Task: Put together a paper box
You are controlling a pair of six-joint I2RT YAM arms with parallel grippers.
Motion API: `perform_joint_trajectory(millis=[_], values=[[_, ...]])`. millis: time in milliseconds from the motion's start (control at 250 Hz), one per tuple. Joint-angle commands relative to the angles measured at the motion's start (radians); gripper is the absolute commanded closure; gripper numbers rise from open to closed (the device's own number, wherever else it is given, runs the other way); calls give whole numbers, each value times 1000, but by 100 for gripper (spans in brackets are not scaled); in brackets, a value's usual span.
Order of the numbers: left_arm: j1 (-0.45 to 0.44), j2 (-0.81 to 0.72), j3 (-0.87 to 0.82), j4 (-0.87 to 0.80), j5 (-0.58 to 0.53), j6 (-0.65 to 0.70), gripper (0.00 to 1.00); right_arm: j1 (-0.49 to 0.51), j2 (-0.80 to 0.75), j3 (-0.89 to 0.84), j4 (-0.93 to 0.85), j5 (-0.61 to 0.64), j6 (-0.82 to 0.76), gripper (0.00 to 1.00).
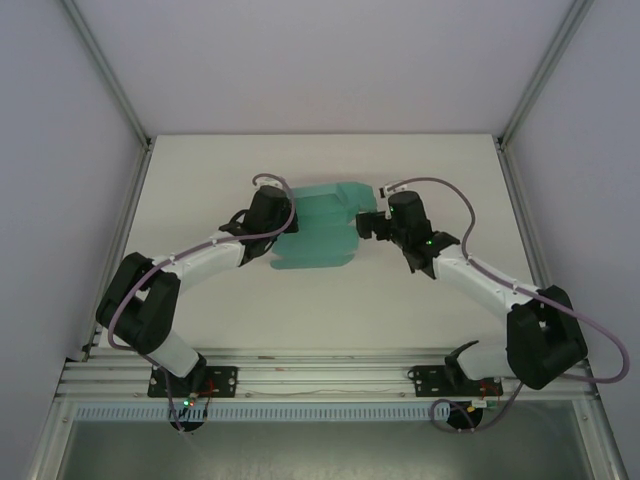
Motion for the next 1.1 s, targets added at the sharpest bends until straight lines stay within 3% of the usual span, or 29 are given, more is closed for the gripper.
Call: perform_joint_trajectory(millis=[0,268,496,628,887,995,1095], values=[[-8,-5,13,14,41,9,100,1,16,36,58,-46,-34,0],[-7,6,8,63,85,-38,100,12,171,71,182,-205,57,0],[-7,8,12,60,82,-59,100,94,252,93,229,134,17,0],[-4,2,15,27,36,-52,100,95,171,72,171,173,22,0],[21,-6,-7,1,30,-6,100,44,-195,-44,-94,-3,-24,0],[21,-24,-20,1,35,30,100,-71,-316,-60,-129,-100,13,0],[19,-32,-19,-5,51,46,100,-218,-323,-39,-132,-236,52,0]])
